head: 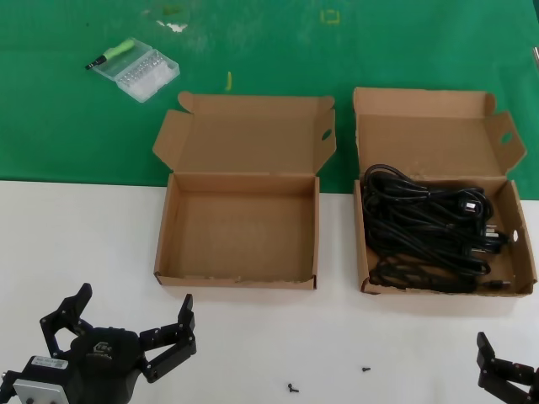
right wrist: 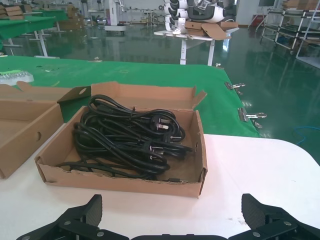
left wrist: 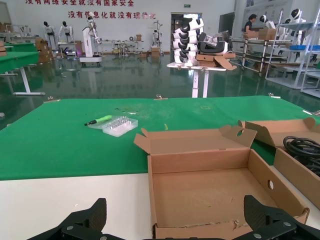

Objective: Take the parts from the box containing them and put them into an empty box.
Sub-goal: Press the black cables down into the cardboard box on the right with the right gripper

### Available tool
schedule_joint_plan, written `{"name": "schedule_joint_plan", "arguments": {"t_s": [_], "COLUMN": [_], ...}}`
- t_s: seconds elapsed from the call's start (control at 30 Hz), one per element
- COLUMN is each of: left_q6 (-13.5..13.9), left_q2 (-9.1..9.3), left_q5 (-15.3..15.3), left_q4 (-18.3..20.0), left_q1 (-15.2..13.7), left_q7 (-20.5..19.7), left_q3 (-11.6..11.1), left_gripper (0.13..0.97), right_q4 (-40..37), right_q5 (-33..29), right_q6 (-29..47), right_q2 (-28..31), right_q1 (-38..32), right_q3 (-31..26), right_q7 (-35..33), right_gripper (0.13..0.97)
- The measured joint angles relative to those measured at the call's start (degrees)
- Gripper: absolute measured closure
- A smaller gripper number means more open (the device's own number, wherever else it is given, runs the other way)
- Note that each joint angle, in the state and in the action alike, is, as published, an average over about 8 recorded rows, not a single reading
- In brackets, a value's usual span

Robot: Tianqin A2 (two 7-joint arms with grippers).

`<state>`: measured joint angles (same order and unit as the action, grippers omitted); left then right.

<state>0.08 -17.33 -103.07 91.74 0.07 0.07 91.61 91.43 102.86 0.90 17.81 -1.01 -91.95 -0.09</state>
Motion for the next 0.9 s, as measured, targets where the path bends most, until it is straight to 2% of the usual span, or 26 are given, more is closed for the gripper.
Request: {"name": "schedule_joint_plan", "arguments": {"t_s": [0.9], "left_q6": [0.0], "left_q2": [0.0], "left_q5": [0.0], "left_q4": [0.0], "left_q1": [0.0], "left_q7": [0.0], "left_q3": [0.0], "left_gripper": [0.146], "right_q4": [0.0], "right_q5": [0.0], "right_q6": [0.0], "right_q2": [0.0], "right_q1": [0.0], "right_q3": [0.0], "right_q7": [0.0], "right_gripper": [0.129]}}
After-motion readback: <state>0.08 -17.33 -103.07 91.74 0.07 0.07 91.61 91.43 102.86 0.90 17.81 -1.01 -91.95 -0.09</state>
